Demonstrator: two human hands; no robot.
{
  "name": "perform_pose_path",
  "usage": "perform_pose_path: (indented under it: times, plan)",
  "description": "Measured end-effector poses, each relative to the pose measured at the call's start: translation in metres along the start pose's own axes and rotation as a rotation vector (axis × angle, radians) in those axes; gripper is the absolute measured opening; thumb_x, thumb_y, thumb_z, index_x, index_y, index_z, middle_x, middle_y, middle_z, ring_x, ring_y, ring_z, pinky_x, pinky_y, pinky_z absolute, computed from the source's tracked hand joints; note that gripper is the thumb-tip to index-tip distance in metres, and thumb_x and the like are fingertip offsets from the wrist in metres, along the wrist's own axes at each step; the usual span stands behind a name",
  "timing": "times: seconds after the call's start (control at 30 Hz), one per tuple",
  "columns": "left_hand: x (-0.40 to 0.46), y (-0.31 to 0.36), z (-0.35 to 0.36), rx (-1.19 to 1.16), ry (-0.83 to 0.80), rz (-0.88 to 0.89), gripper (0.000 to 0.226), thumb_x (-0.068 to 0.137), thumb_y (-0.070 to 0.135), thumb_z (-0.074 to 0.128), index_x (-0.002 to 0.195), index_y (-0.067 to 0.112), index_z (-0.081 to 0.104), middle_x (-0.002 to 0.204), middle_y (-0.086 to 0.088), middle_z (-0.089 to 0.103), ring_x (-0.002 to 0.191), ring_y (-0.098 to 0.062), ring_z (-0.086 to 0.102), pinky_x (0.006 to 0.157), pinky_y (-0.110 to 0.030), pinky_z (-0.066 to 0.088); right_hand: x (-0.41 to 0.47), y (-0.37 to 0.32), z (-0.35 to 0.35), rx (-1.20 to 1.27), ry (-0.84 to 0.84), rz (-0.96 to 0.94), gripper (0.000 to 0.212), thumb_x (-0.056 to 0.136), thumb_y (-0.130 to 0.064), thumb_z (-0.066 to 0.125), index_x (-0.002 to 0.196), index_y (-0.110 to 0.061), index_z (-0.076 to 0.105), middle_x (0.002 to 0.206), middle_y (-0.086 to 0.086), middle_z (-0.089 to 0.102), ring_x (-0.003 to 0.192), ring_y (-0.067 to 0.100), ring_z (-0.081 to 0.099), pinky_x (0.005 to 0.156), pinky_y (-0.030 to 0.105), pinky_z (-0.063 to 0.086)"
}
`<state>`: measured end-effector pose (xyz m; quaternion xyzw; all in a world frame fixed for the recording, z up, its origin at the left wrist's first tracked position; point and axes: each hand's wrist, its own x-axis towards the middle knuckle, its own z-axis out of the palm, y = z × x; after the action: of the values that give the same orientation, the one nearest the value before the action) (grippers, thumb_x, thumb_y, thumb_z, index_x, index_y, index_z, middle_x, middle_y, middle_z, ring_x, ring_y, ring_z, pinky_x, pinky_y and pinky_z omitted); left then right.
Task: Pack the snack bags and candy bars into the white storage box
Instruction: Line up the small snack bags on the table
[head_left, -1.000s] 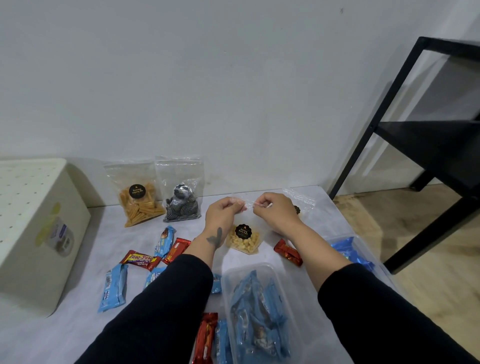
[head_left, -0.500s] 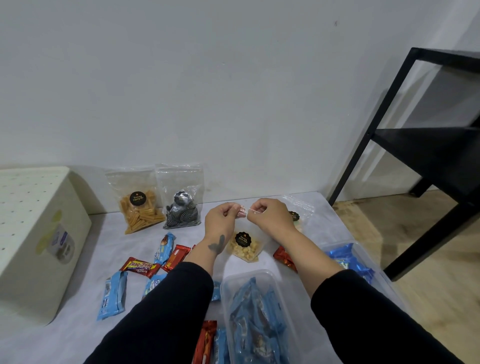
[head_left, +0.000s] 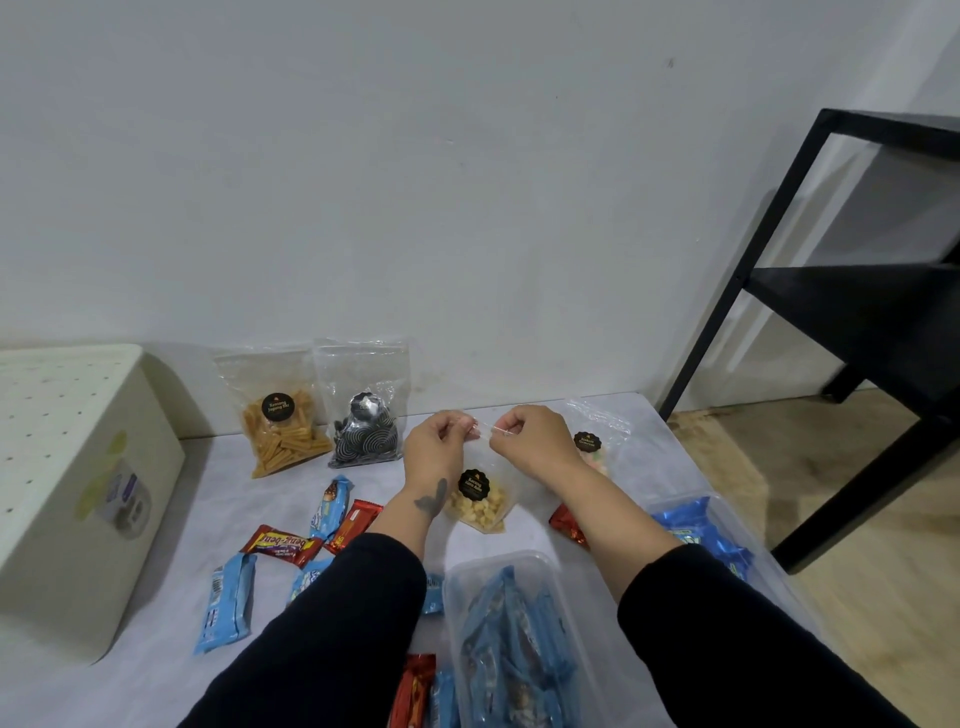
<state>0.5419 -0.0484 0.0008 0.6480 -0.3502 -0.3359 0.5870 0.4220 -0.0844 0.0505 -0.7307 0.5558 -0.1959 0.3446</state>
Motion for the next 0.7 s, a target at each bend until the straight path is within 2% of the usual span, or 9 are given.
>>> perform_pose_path:
  times: [0.1, 0.17, 0.27, 0.33, 0.43, 0.5, 0.57, 0.63, 0.7]
  plan:
    - [0.004, -0.001, -0.002, 0.036, 0.020, 0.015, 0.019, 0.094, 0.014, 0.054, 0.078, 0.016, 0.063, 0.070, 0.005, 0.065, 0.075, -0.007, 0.065, 0.073, -0.019, 0.045, -0.003, -0.001, -0.007, -0.046, -0.042, -0.018, 0.024, 0.081, -0.005, 0.056, 0.098, -0.012, 0.072, 0.074, -0.007, 0.054, 0.070, 0.009, 0.052, 0.058, 0.014, 0.038]
    - [0.004, -0.001, 0.001, 0.053, 0.012, 0.012, 0.020, 0.095, 0.015, 0.053, 0.077, 0.019, 0.061, 0.070, 0.005, 0.065, 0.076, -0.008, 0.064, 0.075, -0.021, 0.046, -0.003, -0.001, -0.010, -0.073, -0.048, -0.032, 0.029, 0.082, -0.002, 0.051, 0.101, -0.011, 0.071, 0.075, -0.006, 0.053, 0.066, 0.008, 0.050, 0.055, 0.012, 0.035]
    - [0.004, -0.002, 0.007, 0.057, 0.010, 0.004, 0.019, 0.095, 0.015, 0.052, 0.078, 0.019, 0.061, 0.072, 0.004, 0.064, 0.077, -0.010, 0.063, 0.080, -0.027, 0.047, -0.004, 0.001, -0.010, -0.088, -0.030, -0.031, 0.032, 0.085, -0.002, 0.047, 0.102, -0.012, 0.071, 0.088, 0.000, 0.056, 0.079, 0.014, 0.052, 0.069, 0.017, 0.039]
    - [0.003, -0.003, 0.009, 0.054, 0.022, 0.011, 0.016, 0.095, 0.017, 0.053, 0.082, 0.018, 0.062, 0.073, 0.005, 0.065, 0.078, -0.010, 0.063, 0.083, -0.028, 0.047, -0.002, 0.003, -0.013, -0.047, -0.038, -0.028, 0.029, 0.086, -0.006, 0.048, 0.102, -0.013, 0.072, 0.089, -0.002, 0.057, 0.082, 0.013, 0.052, 0.070, 0.018, 0.040]
    - [0.002, -0.001, 0.011, 0.033, 0.033, 0.006, 0.015, 0.095, 0.019, 0.054, 0.082, 0.019, 0.062, 0.076, 0.004, 0.066, 0.084, -0.013, 0.064, 0.084, -0.027, 0.047, 0.007, 0.006, -0.020, 0.073, -0.085, 0.001, 0.022, 0.091, -0.018, 0.055, 0.098, -0.010, 0.074, 0.078, -0.008, 0.061, 0.078, 0.011, 0.055, 0.080, 0.028, 0.051]
    - [0.001, 0.000, 0.013, 0.023, 0.052, 0.008, 0.012, 0.094, 0.018, 0.055, 0.083, 0.018, 0.062, 0.078, 0.004, 0.066, 0.087, -0.016, 0.063, 0.084, -0.027, 0.047, 0.013, 0.011, -0.021, 0.113, -0.097, 0.036, 0.023, 0.091, -0.020, 0.057, 0.092, -0.007, 0.075, 0.068, -0.010, 0.058, 0.073, 0.013, 0.055, 0.086, 0.037, 0.052]
    - [-0.002, 0.002, 0.016, 0.036, 0.121, 0.009, 0.003, 0.091, 0.019, 0.059, 0.093, 0.016, 0.060, 0.085, 0.003, 0.063, 0.088, -0.016, 0.059, 0.080, -0.023, 0.046, 0.019, 0.015, -0.023, 0.117, -0.115, 0.050, 0.023, 0.087, -0.021, 0.062, 0.085, -0.002, 0.074, 0.066, -0.003, 0.061, 0.069, 0.015, 0.055, 0.083, 0.039, 0.053]
    - [-0.005, 0.002, 0.019, 0.097, 0.242, 0.005, 0.017, 0.088, 0.023, 0.064, 0.100, 0.018, 0.053, 0.095, 0.001, 0.058, 0.090, -0.015, 0.054, 0.080, -0.024, 0.045, 0.023, 0.018, -0.023, 0.102, -0.140, 0.031, 0.027, 0.084, -0.020, 0.066, 0.086, 0.006, 0.071, 0.073, 0.011, 0.067, 0.068, 0.017, 0.054, 0.077, 0.039, 0.054]
    - [-0.010, 0.003, 0.021, 0.155, 0.308, -0.028, 0.020, 0.087, 0.030, 0.064, 0.098, 0.018, 0.052, 0.100, -0.001, 0.056, 0.087, -0.016, 0.053, 0.082, -0.029, 0.046, 0.028, 0.020, -0.021, 0.058, -0.164, -0.007, 0.031, 0.083, -0.019, 0.065, 0.090, 0.011, 0.066, 0.087, 0.028, 0.067, 0.067, 0.018, 0.050, 0.071, 0.040, 0.054]
